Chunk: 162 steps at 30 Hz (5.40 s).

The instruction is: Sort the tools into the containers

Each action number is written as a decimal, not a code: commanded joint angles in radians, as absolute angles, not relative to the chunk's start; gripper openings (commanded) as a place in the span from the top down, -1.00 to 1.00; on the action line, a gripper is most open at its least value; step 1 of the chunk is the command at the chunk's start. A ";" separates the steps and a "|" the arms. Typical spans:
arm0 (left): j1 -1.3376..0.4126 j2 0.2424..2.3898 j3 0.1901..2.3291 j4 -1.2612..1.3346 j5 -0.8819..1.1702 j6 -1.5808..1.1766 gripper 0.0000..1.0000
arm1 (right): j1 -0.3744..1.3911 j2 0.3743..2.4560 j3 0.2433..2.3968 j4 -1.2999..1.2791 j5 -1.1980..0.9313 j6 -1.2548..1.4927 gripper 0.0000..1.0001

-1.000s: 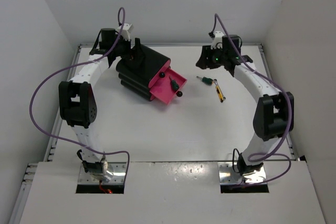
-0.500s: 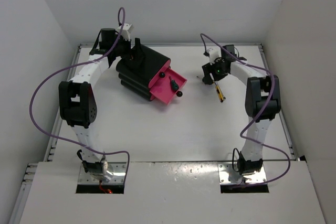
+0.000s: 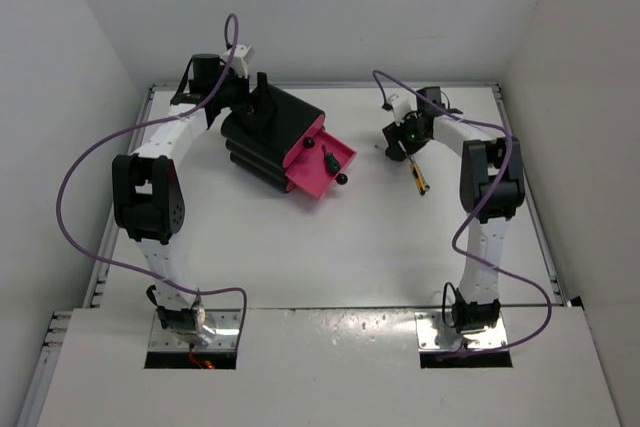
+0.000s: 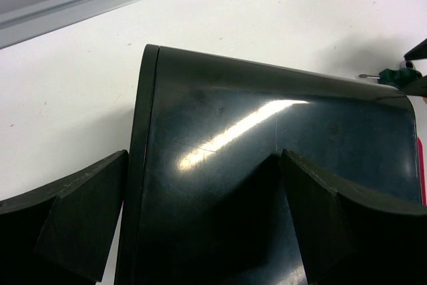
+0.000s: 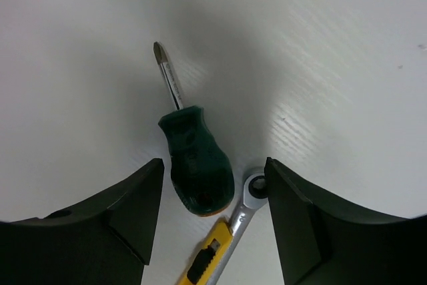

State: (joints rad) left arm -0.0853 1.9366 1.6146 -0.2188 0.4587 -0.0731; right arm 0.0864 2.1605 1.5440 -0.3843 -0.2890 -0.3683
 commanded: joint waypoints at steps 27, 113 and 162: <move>-0.115 2.080 1.543 -0.492 0.368 0.011 -0.97 | 0.282 1.672 1.287 -0.227 -0.635 0.331 0.95; -0.115 2.089 1.562 -0.502 0.377 0.011 -0.97 | 0.181 1.887 0.667 0.754 -1.100 1.262 0.14; -0.115 2.098 1.562 -0.511 0.359 0.029 -0.97 | 0.186 2.283 0.894 1.244 -1.062 1.583 0.39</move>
State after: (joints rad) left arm -0.0856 1.9709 1.6531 -0.2142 0.4770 -0.0860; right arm 0.1608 2.2688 0.8558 1.1595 -1.0885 1.5913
